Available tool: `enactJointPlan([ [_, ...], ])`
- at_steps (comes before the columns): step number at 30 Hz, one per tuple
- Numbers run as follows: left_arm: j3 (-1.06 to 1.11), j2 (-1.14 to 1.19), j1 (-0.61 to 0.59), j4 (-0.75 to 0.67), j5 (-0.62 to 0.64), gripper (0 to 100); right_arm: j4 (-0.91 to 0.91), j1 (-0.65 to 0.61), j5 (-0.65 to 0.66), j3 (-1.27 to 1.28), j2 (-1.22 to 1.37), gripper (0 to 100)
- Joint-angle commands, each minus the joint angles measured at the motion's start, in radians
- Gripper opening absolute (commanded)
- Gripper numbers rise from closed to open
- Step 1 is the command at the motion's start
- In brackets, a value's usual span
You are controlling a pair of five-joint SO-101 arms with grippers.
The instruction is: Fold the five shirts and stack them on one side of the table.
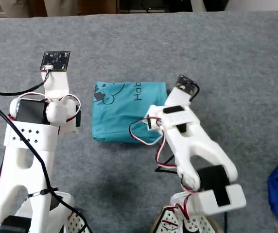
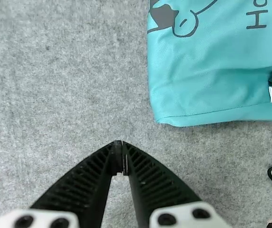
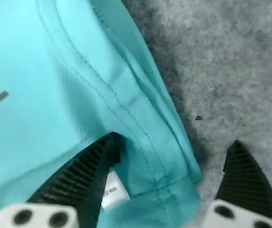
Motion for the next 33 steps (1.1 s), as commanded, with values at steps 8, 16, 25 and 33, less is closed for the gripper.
enactJointPlan([
  [8,-0.049,-0.021,-0.005,0.009,-0.011,2,0.235,-0.005,0.037,-0.186,0.048,9.1],
  [16,-0.049,-0.025,-0.005,0.009,-0.011,2,0.241,-0.004,0.091,-0.199,0.047,0.5],
  [25,-0.049,-0.027,-0.005,0.011,-0.011,2,0.325,0.093,0.141,-0.349,0.047,0.5],
  [33,-0.049,-0.027,0.000,0.011,-0.011,2,0.327,0.188,0.315,-0.552,0.059,0.5],
])
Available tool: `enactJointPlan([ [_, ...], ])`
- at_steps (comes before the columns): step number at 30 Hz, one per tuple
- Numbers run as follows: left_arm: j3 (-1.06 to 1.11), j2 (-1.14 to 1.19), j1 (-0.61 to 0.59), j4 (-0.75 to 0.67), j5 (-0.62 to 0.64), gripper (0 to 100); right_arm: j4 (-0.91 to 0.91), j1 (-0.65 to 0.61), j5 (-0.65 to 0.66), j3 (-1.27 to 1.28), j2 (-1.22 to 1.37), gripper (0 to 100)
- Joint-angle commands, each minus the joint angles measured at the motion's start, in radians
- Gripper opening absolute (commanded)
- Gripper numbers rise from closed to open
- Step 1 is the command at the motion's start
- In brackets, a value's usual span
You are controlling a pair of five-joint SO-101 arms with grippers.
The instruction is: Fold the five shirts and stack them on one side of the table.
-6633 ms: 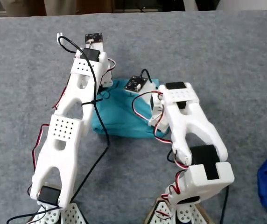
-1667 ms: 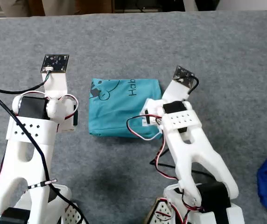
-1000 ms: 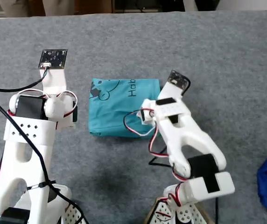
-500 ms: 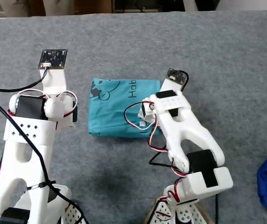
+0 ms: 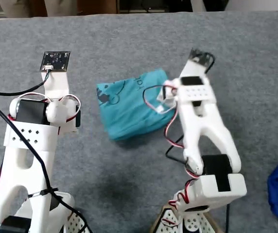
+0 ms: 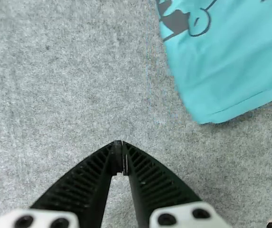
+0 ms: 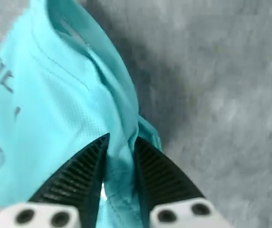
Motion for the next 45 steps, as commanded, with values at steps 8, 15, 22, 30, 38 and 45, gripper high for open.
enactJointPlan([
  [8,-0.049,-0.028,-0.002,0.009,-0.011,2,0.012,0.028,0.138,-0.280,0.202,0.5],
  [15,-0.061,-0.028,-0.006,0.048,-0.051,2,0.095,0.027,0.207,-0.374,0.283,3.8],
  [22,-0.061,-0.028,0.002,0.048,-0.051,2,0.338,0.019,0.207,-0.467,0.283,15.9],
  [30,-0.061,-0.028,0.002,0.049,-0.051,2,0.586,0.024,0.140,-0.621,0.199,16.0],
  [38,-0.061,-0.028,0.003,0.051,-0.051,2,0.703,-0.038,-0.009,-0.595,0.016,20.7],
  [45,-0.058,-0.028,-0.002,0.052,-0.054,2,0.519,-0.130,-0.250,-0.311,-0.024,47.4],
])
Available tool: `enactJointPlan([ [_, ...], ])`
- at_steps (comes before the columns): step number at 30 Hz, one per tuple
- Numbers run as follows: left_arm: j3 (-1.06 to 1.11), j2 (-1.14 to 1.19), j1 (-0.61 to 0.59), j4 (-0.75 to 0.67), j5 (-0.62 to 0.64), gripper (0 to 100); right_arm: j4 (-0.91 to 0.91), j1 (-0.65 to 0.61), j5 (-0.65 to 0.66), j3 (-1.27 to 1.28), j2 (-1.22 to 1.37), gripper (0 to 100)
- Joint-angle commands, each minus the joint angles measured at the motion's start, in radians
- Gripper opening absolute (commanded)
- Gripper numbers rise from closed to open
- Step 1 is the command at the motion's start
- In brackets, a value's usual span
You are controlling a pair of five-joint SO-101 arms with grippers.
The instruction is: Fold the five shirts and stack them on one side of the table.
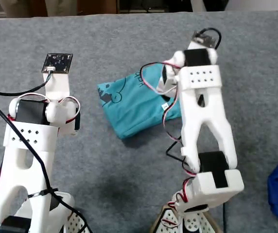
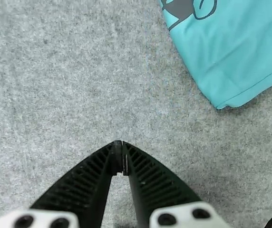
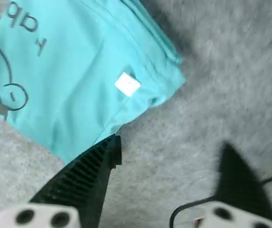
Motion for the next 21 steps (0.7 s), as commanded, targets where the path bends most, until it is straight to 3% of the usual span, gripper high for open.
enactJointPlan([
  [1,-0.048,-0.028,-0.003,0.009,-0.009,2,-0.149,-0.058,-0.120,0.151,-0.056,49.3],
  [8,-0.041,-0.028,-0.006,0.009,-0.040,2,-0.509,-0.076,-0.319,0.364,-0.062,49.7],
  [21,-0.043,-0.019,-0.002,0.009,-0.084,2,-0.736,-0.071,-0.539,0.417,-0.056,49.6],
])
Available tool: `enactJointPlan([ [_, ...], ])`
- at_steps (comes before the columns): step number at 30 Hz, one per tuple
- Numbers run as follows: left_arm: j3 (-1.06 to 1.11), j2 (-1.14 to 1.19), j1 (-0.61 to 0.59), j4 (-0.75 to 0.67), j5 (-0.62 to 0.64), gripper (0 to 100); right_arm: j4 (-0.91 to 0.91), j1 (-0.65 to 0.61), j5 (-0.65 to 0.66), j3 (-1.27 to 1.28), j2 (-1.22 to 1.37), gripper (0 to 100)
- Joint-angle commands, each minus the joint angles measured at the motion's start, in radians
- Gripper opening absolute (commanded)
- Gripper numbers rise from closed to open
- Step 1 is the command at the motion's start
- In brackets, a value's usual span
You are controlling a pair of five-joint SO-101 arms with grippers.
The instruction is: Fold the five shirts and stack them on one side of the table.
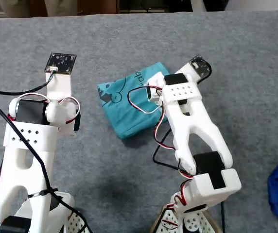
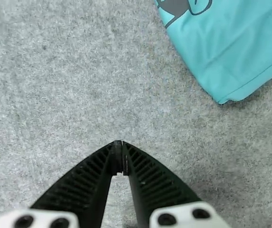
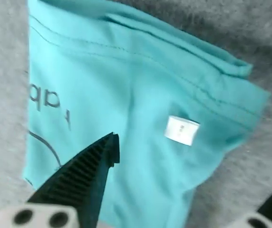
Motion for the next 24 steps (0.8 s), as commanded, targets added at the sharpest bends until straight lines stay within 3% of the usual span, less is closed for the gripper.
enactJointPlan([
  [1,-0.043,-0.019,-0.003,0.009,-0.012,2,-0.083,-0.008,-0.041,0.024,-0.058,49.6],
  [13,-0.052,-0.019,0.002,0.009,-0.011,2,-0.290,0.056,-0.084,0.127,-0.048,49.6],
  [20,-0.052,-0.018,0.002,0.025,-0.011,2,-0.422,0.056,-0.083,0.122,0.088,49.6],
  [24,-0.064,-0.018,0.002,0.043,-0.011,2,-0.427,0.056,-0.083,0.085,0.156,43.0],
])
